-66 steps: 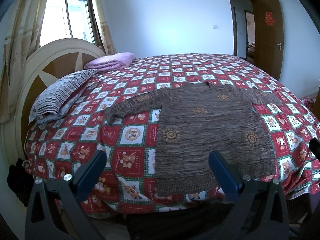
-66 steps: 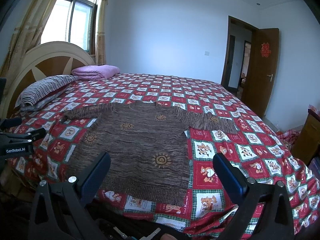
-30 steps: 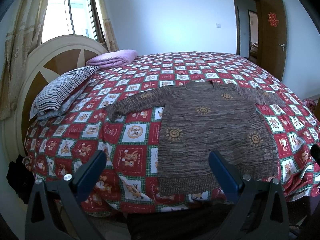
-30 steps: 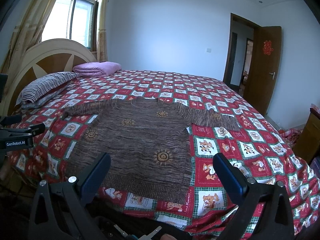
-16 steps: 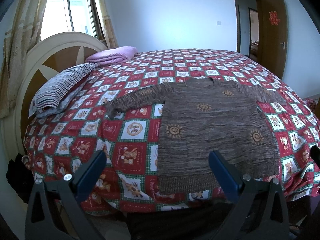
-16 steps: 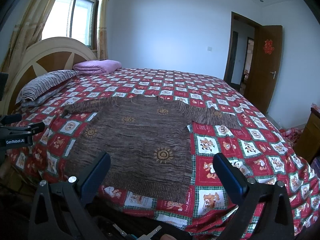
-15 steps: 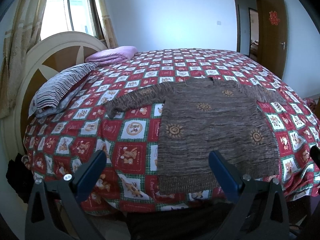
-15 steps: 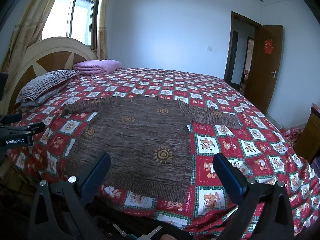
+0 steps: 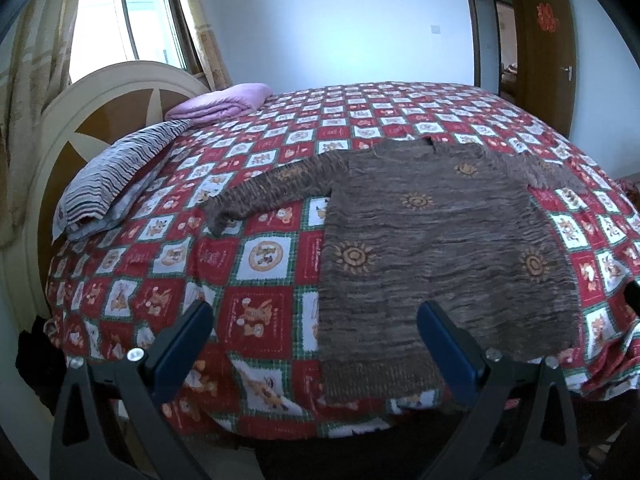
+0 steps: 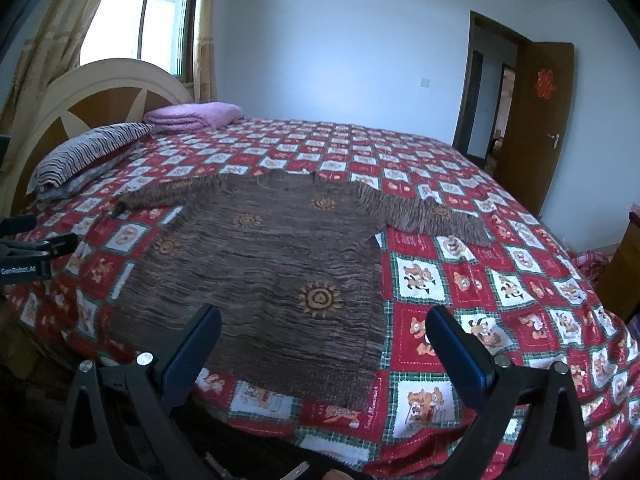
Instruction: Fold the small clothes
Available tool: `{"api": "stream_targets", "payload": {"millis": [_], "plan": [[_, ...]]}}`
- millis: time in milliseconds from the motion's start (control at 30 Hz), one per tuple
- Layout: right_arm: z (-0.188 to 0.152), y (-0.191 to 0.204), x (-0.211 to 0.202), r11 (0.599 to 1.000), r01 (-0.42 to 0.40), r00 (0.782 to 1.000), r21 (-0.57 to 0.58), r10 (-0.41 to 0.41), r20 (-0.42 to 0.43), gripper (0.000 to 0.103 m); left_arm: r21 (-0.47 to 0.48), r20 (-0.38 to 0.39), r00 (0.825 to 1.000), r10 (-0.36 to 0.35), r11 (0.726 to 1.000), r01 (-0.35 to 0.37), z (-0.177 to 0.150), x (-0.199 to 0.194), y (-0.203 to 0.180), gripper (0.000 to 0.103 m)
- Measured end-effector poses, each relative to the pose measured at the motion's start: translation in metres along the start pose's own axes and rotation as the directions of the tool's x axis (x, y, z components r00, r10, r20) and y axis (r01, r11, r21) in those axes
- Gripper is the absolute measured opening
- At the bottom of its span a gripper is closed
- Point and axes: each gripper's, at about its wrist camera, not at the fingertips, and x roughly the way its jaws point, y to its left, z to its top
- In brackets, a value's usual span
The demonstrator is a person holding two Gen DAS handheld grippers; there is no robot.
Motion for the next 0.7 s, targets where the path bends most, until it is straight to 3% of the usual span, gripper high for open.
{"api": "stream_targets", "payload": {"millis": [267,500,700], "plan": [[0.018,-0.036,0.054,0.998,-0.014,0.998,0.06,0.017,-0.054,0.102,0.042,-0.001,1.0,0.008,0.999,-0.008,0.035,0.044,-0.008,0.103],[0.039,-0.095,0.113,0.984,0.033,0.994,0.174,-0.014,-0.109,0.102,0.092,0.035,0.999,0.018,0.996,-0.021,0.077,0.095,-0.023,0.103],[0.055,-0.148,0.167,0.966,0.115,0.983,0.23,-0.078,-0.166,0.102,0.121,0.009,1.0,0.009,0.993,-0.01,0.103,0.151,-0.038,0.103]]}}
